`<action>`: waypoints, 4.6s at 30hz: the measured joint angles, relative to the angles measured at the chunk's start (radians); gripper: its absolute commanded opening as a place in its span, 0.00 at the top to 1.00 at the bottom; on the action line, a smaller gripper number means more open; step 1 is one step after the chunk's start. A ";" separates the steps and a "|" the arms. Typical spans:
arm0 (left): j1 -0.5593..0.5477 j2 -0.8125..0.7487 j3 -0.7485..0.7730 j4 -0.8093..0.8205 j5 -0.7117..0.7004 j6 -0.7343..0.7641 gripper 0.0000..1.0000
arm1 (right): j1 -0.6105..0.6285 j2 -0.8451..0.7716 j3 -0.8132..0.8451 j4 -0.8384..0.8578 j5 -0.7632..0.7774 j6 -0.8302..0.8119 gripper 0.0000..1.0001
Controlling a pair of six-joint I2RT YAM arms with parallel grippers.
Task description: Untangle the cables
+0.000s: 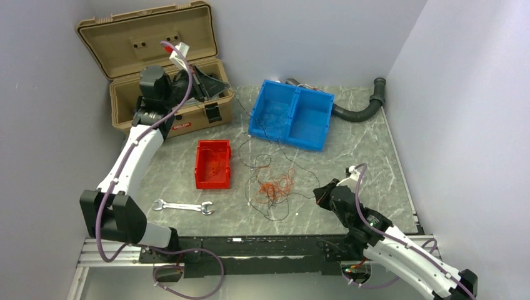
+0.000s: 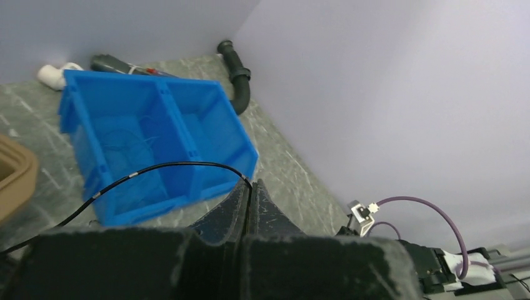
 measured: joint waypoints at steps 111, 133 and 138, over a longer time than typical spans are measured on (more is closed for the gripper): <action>-0.419 0.295 0.388 -0.568 -0.274 0.331 0.02 | -0.013 0.522 0.406 -0.195 0.101 -0.167 0.19; -0.513 -0.412 -0.540 -0.454 -0.655 0.381 0.08 | -0.085 0.902 0.403 0.072 -0.146 -0.209 0.53; -0.513 -0.526 -0.565 -0.440 -0.728 0.385 0.07 | -0.111 0.982 0.406 0.135 -0.177 -0.198 0.85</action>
